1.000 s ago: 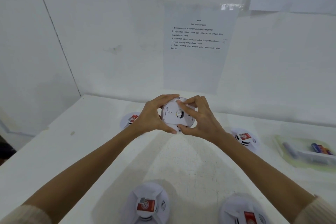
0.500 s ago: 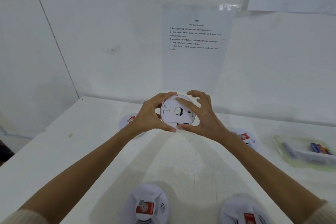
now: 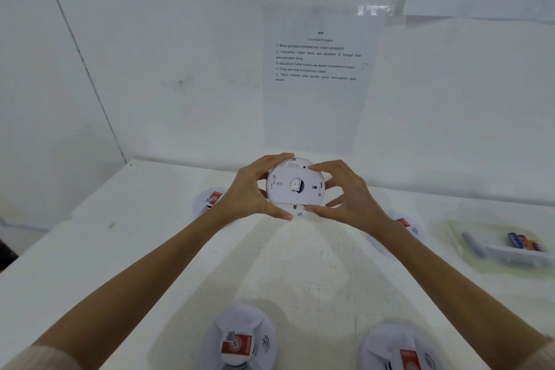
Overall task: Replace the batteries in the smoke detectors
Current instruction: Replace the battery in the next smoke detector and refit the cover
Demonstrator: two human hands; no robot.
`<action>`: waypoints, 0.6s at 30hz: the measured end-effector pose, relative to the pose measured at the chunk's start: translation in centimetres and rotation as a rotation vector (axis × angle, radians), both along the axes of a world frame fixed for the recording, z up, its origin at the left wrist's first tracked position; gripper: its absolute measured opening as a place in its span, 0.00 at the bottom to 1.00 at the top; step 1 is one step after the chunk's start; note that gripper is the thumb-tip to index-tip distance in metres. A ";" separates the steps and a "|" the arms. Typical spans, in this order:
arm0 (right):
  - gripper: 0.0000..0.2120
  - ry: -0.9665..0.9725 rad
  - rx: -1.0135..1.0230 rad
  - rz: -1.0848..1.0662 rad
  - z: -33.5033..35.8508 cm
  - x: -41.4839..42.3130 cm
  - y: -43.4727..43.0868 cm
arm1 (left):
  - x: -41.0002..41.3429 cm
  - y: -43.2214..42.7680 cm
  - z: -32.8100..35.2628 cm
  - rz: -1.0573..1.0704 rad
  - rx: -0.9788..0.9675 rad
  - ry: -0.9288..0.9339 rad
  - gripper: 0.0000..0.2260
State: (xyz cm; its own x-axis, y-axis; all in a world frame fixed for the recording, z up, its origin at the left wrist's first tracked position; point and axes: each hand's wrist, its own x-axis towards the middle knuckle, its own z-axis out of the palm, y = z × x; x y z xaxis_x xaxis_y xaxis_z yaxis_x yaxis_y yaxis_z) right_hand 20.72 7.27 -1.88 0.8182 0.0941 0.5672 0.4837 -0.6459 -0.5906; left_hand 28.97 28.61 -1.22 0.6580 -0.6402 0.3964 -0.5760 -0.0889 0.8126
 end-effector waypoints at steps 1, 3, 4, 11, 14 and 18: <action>0.30 -0.022 0.005 -0.011 -0.2 0.0 0.1 | -0.1 -0.1 0.0 0.003 -0.007 -0.006 0.44; 0.30 -0.093 -0.017 -0.043 -0.6 0.1 0.3 | -0.1 -0.3 -0.1 0.017 -0.018 -0.016 0.43; 0.31 -0.122 -0.027 -0.052 -0.8 0.2 0.4 | -0.2 -0.4 -0.1 0.024 -0.021 -0.020 0.43; 0.32 -0.175 -0.035 -0.122 -2.1 0.4 0.8 | -0.1 -0.2 -0.4 0.047 -0.025 -0.029 0.43; 0.33 -0.186 -0.023 -0.140 -2.3 0.5 0.9 | -0.2 -0.3 -0.3 0.055 -0.029 -0.058 0.43; 0.32 -0.170 -0.117 -0.174 -2.1 0.5 0.9 | -0.2 -0.1 -0.6 0.053 -0.022 -0.031 0.43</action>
